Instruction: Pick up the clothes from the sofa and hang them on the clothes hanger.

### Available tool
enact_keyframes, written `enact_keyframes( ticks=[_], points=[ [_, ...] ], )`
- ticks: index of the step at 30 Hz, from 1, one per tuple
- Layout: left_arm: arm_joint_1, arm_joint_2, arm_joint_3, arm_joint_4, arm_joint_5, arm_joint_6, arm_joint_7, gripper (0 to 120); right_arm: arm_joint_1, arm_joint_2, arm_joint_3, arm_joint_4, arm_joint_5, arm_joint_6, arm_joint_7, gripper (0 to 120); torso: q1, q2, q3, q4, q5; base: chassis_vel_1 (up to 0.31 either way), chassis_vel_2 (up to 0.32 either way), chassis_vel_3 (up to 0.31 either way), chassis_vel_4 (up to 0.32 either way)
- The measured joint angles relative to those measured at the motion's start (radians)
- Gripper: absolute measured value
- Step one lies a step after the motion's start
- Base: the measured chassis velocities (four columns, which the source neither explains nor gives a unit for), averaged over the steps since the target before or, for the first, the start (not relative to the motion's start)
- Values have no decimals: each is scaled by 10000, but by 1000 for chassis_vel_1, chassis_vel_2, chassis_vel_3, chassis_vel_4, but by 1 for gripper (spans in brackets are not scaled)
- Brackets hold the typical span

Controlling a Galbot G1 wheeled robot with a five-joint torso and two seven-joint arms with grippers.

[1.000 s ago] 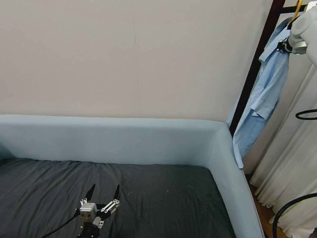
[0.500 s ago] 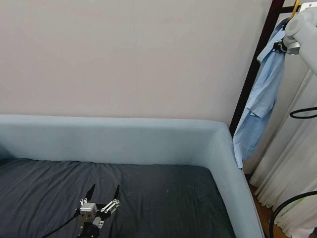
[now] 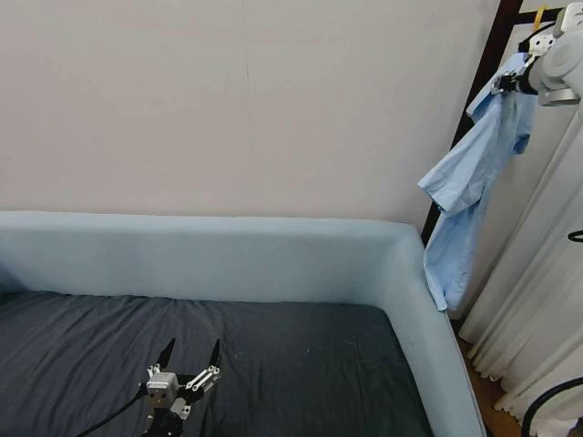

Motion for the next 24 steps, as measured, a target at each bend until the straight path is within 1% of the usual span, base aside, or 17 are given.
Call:
enact_keyframes(
  ticks=[1,3,4,5,7,8,9,12,13,14,16,17,19,20,22,23,24],
  points=[
    [-1,1,0,0,0,0,2,100,-319,-424,162,798,-5,433,-199,74,0,0,0,-2,1,0,0,0,0],
    [2,0,0,1,-1,-1,-3,100,-1062,-1110,738,2009,-92,1003,-548,81,0,0,0,-6,6,0,0,0,0],
    [2,0,0,1,-1,-1,-4,100,-1190,-1214,817,2204,-105,1107,-607,81,0,-1,0,-8,7,0,0,0,0],
    [0,1,0,1,-1,-1,-1,100,-2768,-2445,1646,4363,-228,2491,-1521,97,0,0,-1,-11,7,0,0,0,0],
    [0,0,1,0,0,-1,0,100,-3792,-2994,2162,5657,-294,3087,-2031,100,0,0,-1,-6,5,0,0,0,0],
    [0,0,1,0,0,-1,0,100,-3792,-2994,2162,5657,-294,3087,-2031,100,0,0,-1,-6,5,0,0,0,0],
    [0,1,0,0,0,-1,0,100,-4288,-3106,2514,6160,-365,3212,-2127,100,-1,0,-1,-6,1,0,0,0,0],
    [0,0,1,0,0,-1,0,100,-6243,-3055,3865,7631,-603,3358,-2125,100,-1,0,-1,-5,2,0,0,0,0],
    [0,0,1,0,0,-1,-1,100,-6888,-2971,4110,8074,-764,3442,-2040,100,0,0,-1,-1,3,0,0,0,0],
    [0,0,1,0,0,-1,-1,100,-6888,-2971,4110,8074,-764,3442,-2040,100,0,0,-1,-1,3,0,0,0,0],
    [-1,1,1,0,0,-1,1,100,-7947,-2779,4291,8677,-1397,3677,-1926,100,-1,0,0,0,2,0,0,0,0],
    [0,1,1,0,0,-1,1,100,-8477,-2664,4455,8811,-1744,3805,-1894,100,0,0,0,1,0,0,0,0,0],
    [0,1,1,0,0,0,1,100,-10084,-2324,5115,8865,-2496,4019,-1888,100,0,0,1,1,2,0,0,0,0],
    [0,1,1,0,0,0,1,100,-10084,-2324,5115,8865,-2496,4019,-1888,100,0,0,1,1,2,0,0,0,0],
    [1,1,0,0,0,0,2,100,-11584,-2011,5858,8795,-2965,4107,-1912,100,0,0,1,-4,6,0,0,0,0],
    [0,1,1,-1,0,0,8,100,-12812,-1685,6562,8656,-3590,4278,-2038,100,0,-1,1,-7,7,0,0,0,0],
    [0,1,1,-1,0,0,8,100,-12812,-1685,6562,8656,-3590,4278,-2038,100,0,-1,1,-7,7,0,0,0,0]
  ],
)
